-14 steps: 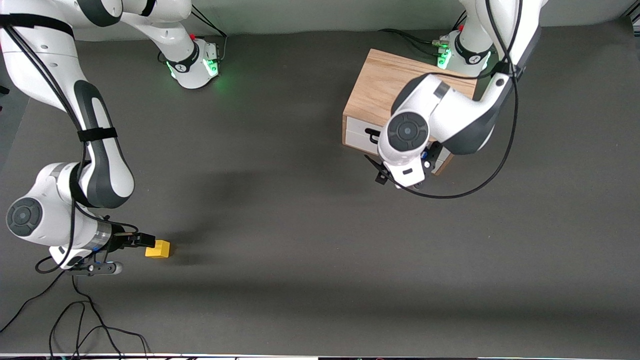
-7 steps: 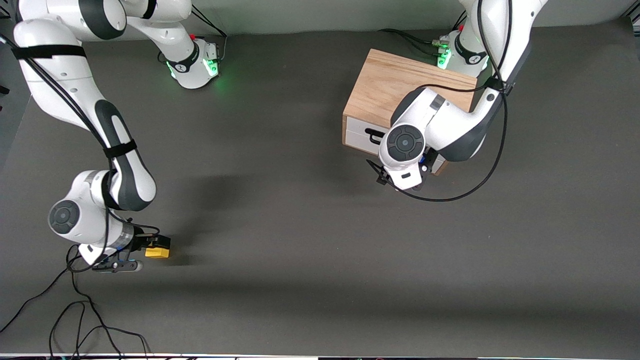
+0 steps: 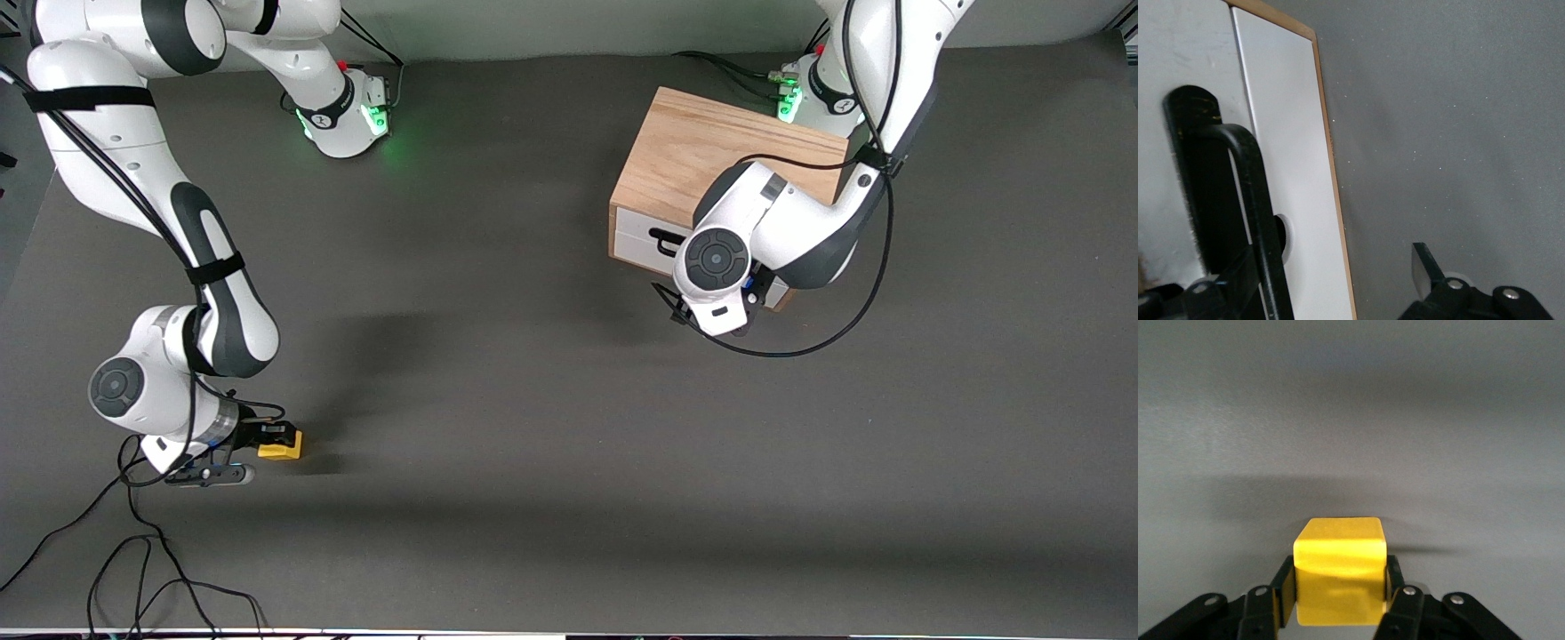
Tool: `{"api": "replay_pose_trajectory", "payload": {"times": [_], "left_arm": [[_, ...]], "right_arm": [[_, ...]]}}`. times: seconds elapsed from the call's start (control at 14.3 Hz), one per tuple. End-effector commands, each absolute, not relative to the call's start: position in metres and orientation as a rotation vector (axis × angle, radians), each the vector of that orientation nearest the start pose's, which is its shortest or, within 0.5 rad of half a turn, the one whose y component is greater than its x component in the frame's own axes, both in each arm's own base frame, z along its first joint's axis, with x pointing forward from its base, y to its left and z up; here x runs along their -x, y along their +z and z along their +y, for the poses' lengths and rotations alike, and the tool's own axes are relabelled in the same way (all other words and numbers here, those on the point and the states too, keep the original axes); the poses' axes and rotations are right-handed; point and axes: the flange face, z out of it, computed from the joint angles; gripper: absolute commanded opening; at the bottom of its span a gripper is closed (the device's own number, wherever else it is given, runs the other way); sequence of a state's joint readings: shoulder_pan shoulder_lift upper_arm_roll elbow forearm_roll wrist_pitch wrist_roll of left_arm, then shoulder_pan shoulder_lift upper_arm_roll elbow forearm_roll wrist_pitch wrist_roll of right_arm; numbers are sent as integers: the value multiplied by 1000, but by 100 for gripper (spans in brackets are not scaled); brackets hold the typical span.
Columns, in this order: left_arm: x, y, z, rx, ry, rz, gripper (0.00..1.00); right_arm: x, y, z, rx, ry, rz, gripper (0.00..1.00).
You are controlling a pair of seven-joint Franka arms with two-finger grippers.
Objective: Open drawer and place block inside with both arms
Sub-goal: 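Close the right gripper on the yellow cube and lift it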
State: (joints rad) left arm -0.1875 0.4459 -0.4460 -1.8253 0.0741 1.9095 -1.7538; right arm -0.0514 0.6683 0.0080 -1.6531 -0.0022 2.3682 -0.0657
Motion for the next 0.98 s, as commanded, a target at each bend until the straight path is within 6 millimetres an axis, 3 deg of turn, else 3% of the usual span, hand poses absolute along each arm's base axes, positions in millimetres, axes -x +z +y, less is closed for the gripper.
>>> {"api": "replay_pose_trajectory", "payload": {"times": [0.0,0.42,0.7,0.91], "left_arm": [[-502,292,-341,2483,313,-1486,100],[-519,304,-348,2520,267,-1500,100],[-542,309,-358,2551,258,-1530,100],[-546,300,-360,2543,250,-1525,100]], "right_arm": [[-688,277,-39,3144,-55,-61,0],[-675,405,-24,3137,23,-91,0],[-653,466,-8,3131,64,-122,0],[-638,517,-3,3129,35,-116,0]]}}
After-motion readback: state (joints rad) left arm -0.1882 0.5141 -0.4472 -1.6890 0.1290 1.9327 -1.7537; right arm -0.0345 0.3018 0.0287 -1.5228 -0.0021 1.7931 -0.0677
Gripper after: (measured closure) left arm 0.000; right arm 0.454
